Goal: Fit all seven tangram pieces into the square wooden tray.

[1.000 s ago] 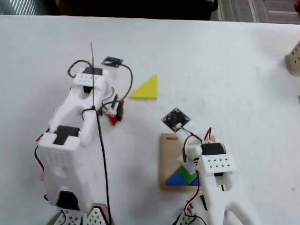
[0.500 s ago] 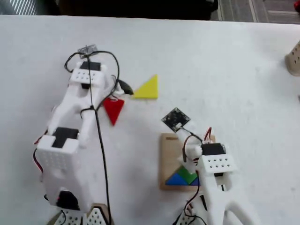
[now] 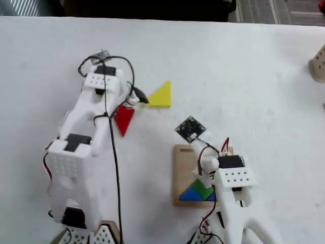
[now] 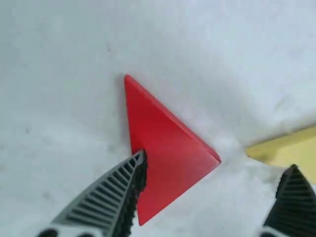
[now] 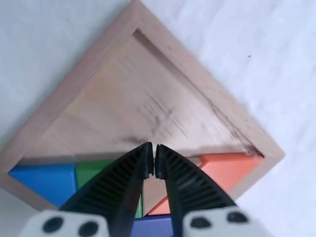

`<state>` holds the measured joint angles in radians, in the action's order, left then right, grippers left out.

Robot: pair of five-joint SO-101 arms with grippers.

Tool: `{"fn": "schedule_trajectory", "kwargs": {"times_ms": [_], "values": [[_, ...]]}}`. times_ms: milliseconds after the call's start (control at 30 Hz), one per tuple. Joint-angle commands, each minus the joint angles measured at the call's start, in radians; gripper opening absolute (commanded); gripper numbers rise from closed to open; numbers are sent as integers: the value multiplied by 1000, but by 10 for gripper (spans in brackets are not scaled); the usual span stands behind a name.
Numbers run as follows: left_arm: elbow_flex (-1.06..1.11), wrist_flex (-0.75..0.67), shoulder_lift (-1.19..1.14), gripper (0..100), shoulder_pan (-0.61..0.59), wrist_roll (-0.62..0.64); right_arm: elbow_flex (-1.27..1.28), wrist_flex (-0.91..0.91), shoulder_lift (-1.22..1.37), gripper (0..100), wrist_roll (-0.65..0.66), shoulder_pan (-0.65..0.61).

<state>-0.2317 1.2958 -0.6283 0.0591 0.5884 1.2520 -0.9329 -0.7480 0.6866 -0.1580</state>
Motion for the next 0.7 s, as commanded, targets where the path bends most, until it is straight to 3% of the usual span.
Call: {"fn": "schedule_trajectory", "kwargs": {"times_ms": [0,667], "values": [[-54,52,-42,399,-21,11,-3,15,-4,21,43,2],[-21,72,-42,354,-76,0,-3,15,-4,19,41,2]]}}
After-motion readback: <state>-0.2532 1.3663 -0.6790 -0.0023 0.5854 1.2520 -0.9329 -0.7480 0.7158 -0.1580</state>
